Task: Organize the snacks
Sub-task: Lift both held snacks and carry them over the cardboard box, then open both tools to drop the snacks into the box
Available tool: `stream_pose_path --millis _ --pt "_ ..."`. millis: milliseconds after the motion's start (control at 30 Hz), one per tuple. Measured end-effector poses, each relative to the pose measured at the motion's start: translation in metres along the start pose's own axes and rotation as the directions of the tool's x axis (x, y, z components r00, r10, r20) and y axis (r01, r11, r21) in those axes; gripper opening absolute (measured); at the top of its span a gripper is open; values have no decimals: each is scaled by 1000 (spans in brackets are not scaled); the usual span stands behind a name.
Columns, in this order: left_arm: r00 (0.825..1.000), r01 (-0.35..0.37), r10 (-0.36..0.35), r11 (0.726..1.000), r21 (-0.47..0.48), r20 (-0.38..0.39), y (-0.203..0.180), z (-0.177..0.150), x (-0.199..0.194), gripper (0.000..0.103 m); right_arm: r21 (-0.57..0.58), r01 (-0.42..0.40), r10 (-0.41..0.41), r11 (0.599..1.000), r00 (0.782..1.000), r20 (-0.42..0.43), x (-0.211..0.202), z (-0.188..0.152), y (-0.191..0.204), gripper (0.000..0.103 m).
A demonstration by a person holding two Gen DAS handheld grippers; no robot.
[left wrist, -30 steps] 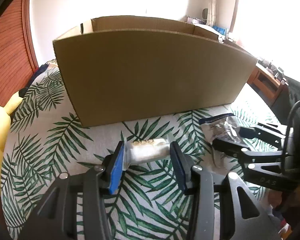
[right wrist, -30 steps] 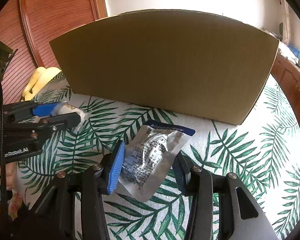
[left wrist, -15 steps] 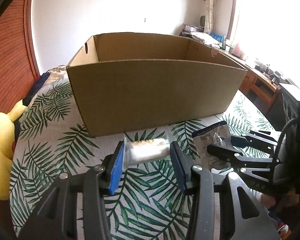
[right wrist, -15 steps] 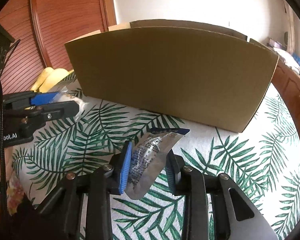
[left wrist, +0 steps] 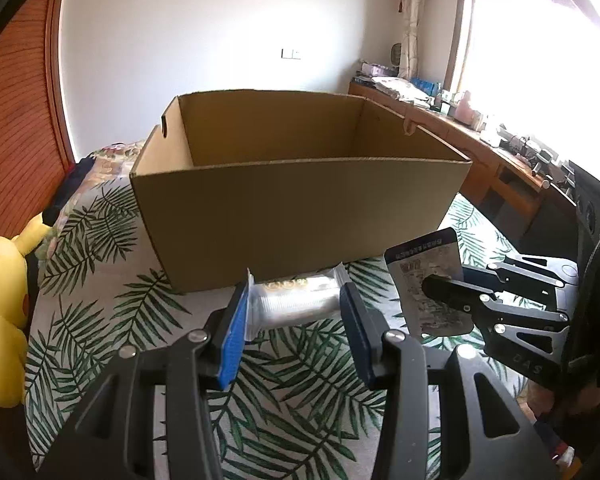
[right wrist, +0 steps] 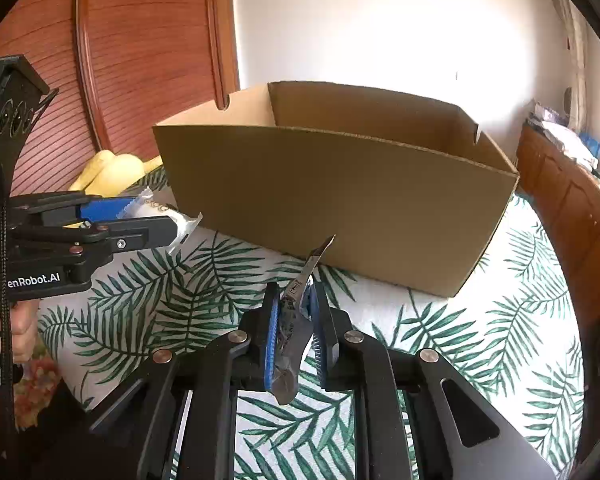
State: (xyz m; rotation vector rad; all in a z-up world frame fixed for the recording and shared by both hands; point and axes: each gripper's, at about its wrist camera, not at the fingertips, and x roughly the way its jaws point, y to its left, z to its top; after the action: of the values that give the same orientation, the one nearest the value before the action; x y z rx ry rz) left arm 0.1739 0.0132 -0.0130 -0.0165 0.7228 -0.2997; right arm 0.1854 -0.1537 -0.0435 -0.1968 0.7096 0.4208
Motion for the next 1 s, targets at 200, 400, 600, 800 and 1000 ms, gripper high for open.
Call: stream_pose_path --millis 200,400,600,800,1000 --pt "999 9 -9 1000 16 36 -10 14 -12 44 -2 -4 4 1000 999 47 -18 13 0 12" --pt "998 5 -7 999 38 62 -16 31 -19 44 -18 -3 5 1000 995 97 -38 30 -1 12" --pt "996 -11 6 998 59 91 -18 52 -20 44 -25 14 -10 1000 991 134 -49 49 -8 12" --pt "993 -37 31 998 58 113 -14 77 -12 44 -30 40 -35 999 987 157 -49 75 -16 12" --pt "995 -56 54 998 29 86 -3 102 17 44 18 51 -53 999 988 147 -29 99 -32 12"
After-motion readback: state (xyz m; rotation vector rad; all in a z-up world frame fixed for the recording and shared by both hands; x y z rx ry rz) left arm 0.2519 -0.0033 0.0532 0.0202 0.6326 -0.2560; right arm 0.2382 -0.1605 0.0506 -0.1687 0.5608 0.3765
